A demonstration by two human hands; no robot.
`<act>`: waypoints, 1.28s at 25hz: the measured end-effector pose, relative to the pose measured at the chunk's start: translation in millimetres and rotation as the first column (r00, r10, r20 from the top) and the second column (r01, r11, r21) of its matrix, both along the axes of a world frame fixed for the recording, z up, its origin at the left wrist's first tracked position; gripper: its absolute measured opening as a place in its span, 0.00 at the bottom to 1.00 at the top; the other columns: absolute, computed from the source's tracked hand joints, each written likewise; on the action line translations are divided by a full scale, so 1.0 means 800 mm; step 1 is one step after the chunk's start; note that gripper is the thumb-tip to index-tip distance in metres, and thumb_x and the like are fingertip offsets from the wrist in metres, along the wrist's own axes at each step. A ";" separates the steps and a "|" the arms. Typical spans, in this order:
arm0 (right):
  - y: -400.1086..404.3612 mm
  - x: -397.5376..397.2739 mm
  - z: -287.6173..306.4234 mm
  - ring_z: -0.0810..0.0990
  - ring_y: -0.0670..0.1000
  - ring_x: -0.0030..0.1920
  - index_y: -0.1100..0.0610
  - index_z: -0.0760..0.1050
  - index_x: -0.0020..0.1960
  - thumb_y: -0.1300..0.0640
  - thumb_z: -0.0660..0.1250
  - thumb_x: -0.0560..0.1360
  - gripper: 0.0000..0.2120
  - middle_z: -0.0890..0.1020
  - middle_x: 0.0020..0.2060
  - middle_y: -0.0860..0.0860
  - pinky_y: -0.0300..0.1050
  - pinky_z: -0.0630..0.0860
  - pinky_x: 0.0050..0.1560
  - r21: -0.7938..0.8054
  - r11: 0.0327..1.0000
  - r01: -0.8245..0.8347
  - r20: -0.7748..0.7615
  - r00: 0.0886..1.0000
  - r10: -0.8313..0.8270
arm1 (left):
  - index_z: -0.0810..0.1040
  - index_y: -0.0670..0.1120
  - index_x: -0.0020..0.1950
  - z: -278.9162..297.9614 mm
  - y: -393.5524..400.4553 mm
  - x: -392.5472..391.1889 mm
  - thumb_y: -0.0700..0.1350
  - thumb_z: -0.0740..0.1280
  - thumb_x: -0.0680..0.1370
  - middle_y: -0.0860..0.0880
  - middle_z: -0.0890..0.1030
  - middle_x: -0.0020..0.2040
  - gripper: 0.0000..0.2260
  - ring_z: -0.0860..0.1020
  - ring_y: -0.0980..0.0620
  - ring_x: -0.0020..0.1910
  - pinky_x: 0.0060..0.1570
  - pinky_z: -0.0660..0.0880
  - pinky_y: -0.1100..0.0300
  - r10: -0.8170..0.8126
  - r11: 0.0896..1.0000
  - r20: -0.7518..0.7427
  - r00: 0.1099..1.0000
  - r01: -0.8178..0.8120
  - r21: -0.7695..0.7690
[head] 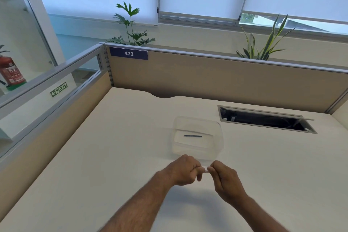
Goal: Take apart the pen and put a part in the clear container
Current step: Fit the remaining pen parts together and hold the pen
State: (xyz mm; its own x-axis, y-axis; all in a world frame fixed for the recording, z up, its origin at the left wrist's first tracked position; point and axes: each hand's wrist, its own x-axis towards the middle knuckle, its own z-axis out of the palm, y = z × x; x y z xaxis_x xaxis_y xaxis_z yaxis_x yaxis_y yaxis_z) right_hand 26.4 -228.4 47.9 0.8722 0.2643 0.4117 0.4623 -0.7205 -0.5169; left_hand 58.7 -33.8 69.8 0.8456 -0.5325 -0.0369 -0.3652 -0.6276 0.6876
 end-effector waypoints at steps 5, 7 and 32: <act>0.016 -0.001 0.003 0.59 0.45 0.24 0.55 0.67 0.29 0.58 0.62 0.80 0.20 0.63 0.23 0.43 0.39 0.58 0.27 0.038 0.988 0.151 -0.019 0.988 -0.151 | 0.85 0.47 0.43 -0.004 0.002 0.001 0.47 0.65 0.78 0.48 0.86 0.40 0.10 0.79 0.51 0.36 0.40 0.80 0.54 0.017 0.999 0.115 0.993 -0.020 0.029; 0.024 0.001 0.006 0.61 0.46 0.24 0.52 0.63 0.27 0.60 0.62 0.82 0.25 0.63 0.21 0.44 0.44 0.60 0.29 0.105 0.969 0.226 -0.237 0.951 -0.196 | 0.86 0.49 0.46 -0.004 0.003 0.002 0.50 0.69 0.76 0.50 0.86 0.39 0.07 0.79 0.51 0.34 0.37 0.79 0.55 0.061 0.998 0.202 0.977 -0.066 0.018; -0.002 -0.005 0.000 0.68 0.51 0.23 0.59 0.71 0.32 0.49 0.57 0.79 0.21 0.72 0.23 0.50 0.46 0.67 0.24 -0.064 0.995 0.071 0.063 0.996 -0.067 | 0.81 0.47 0.37 -0.002 -0.008 -0.006 0.51 0.60 0.82 0.52 0.78 0.28 0.18 0.76 0.52 0.28 0.36 0.76 0.57 -0.015 0.999 -0.009 1.000 0.016 0.049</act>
